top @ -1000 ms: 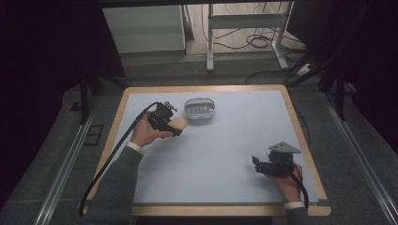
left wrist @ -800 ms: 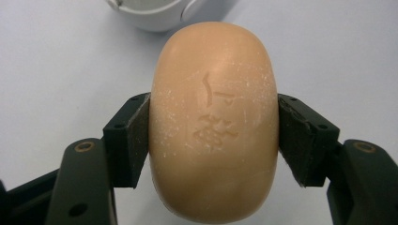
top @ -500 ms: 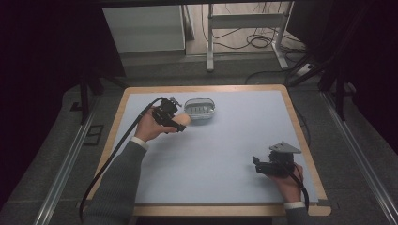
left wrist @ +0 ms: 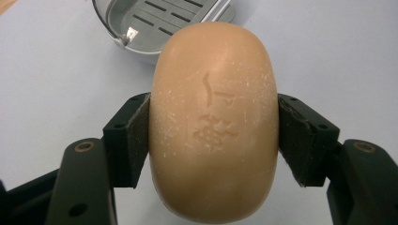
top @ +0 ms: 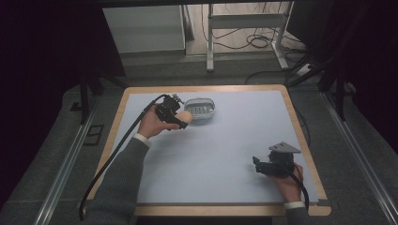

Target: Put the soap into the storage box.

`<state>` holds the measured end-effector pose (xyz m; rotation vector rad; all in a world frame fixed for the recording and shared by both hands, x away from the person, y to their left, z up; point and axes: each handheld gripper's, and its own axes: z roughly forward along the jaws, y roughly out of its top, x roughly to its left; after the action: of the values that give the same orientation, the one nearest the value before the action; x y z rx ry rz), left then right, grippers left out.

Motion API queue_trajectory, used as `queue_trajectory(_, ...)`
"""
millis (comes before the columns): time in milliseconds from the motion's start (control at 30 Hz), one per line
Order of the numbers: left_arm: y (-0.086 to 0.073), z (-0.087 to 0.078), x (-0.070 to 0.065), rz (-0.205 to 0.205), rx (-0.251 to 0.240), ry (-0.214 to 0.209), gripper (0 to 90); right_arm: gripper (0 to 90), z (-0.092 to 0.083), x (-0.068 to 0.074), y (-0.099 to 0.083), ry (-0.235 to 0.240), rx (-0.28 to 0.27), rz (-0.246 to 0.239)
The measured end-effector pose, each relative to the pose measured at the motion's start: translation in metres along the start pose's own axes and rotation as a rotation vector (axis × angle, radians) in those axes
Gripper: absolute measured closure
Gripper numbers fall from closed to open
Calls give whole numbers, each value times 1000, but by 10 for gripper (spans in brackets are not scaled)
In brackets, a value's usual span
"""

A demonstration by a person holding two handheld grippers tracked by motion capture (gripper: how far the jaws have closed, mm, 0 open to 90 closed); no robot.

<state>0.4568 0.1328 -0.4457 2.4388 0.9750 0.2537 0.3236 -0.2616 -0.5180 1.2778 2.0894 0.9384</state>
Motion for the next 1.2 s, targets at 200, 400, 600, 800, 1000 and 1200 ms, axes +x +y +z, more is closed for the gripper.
queue_trajectory(200, 9, 2, 0, 10, -8, -4, 328, 102, 0, -1, 0, 2, 2, 5)
queue_trajectory(400, 19, 6, -1, 32, 2, -1, 328, 102, 0, -1, 0, 2, 2, 6)
queue_trajectory(600, 28, 10, -1, 55, 16, 7, 328, 102, 0, -3, -1, -3, 0, 7)
queue_trajectory(800, 36, 15, 1, 67, 28, 9, 328, 102, 0, -3, -1, -2, 3, 9)
queue_trajectory(1000, 45, 22, 5, 72, 31, -3, 328, 102, 1, -4, -2, -5, 8, 9)
queue_trajectory(1200, 55, 29, 8, 79, 35, -9, 328, 102, 1, -5, -2, -6, 6, 14)
